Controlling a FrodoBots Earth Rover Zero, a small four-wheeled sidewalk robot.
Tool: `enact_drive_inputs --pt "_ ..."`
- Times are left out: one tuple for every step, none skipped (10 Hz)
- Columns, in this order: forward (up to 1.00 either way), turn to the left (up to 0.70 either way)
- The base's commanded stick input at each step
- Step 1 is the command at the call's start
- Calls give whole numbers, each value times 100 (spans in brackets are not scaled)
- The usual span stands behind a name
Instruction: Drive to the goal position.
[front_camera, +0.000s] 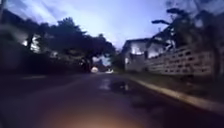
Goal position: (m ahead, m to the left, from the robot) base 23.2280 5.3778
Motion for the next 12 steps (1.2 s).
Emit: enact_drive_inputs --pt "70 0" --pt "70 0" --pt "70 0" --pt "70 0" --pt "70 0" --pt "70 0" --pt "70 0" --pt "70 0" --pt "70 0" --pt "70 0" --pt "70 -17" --pt "70 -35"
